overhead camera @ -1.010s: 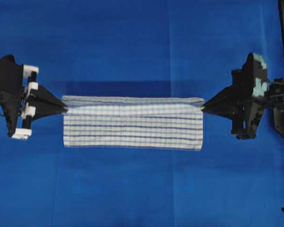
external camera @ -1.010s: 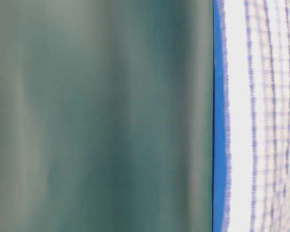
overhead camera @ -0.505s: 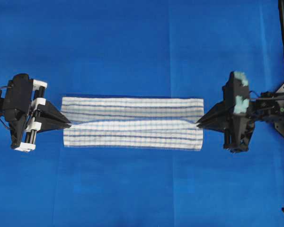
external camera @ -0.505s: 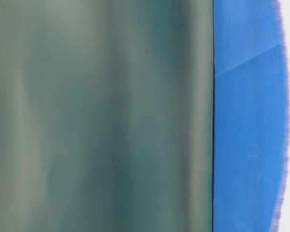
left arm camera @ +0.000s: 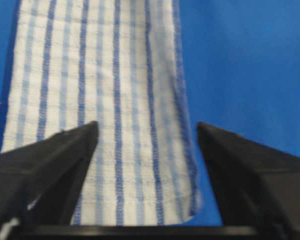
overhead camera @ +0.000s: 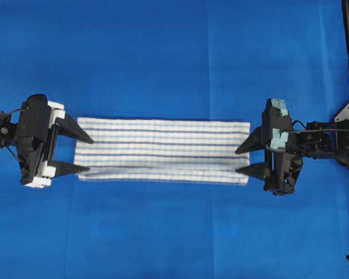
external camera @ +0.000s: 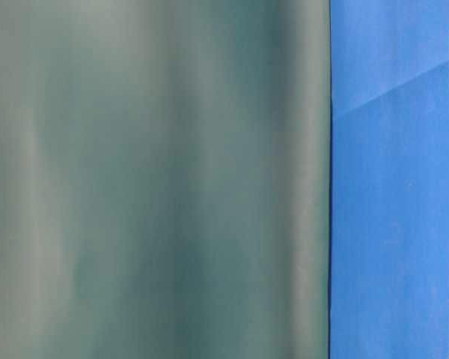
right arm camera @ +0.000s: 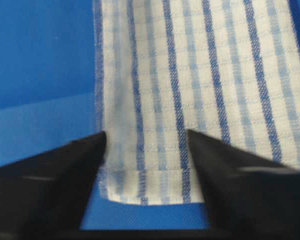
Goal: Fold the blue towel.
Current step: 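Open both grippers and release the folded edge, then grasp the folded strip's left and right ends with both grippers, then lift the strip and rotate it vertical, right gripper moving to top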
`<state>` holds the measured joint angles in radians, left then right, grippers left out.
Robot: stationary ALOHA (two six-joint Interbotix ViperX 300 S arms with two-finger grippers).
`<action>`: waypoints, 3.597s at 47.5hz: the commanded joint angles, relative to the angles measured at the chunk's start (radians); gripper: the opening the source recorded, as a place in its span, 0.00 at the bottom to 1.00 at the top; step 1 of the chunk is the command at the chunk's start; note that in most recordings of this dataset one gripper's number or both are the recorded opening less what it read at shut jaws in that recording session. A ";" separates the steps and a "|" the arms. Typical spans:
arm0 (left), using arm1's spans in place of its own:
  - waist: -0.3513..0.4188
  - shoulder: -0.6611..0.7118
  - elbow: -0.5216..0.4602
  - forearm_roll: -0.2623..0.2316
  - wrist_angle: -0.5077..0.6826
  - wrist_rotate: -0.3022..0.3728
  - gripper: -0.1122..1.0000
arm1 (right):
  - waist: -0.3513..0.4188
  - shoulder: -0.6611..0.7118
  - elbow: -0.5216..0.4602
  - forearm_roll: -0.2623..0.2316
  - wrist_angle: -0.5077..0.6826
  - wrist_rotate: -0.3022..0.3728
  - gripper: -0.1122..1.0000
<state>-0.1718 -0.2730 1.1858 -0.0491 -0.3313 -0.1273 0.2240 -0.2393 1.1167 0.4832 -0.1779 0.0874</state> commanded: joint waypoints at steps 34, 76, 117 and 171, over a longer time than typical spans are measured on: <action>0.227 0.055 -0.126 0.006 0.169 0.078 0.74 | -0.291 -0.025 -0.018 -0.006 0.006 -0.167 0.92; 0.212 0.291 -0.178 0.005 0.169 0.071 0.13 | -0.236 0.179 -0.061 -0.005 -0.018 -0.169 0.14; 0.137 -0.006 -0.258 0.003 0.442 0.048 0.13 | -0.236 -0.123 -0.069 -0.006 0.149 -0.170 0.14; 0.006 0.459 -0.807 -0.002 0.219 -0.241 0.13 | -0.621 0.060 -0.371 -0.244 0.126 -0.176 0.14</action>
<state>-0.1641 0.1825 0.4357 -0.0491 -0.0905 -0.3682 -0.3835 -0.1733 0.7747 0.2516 -0.0460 -0.0874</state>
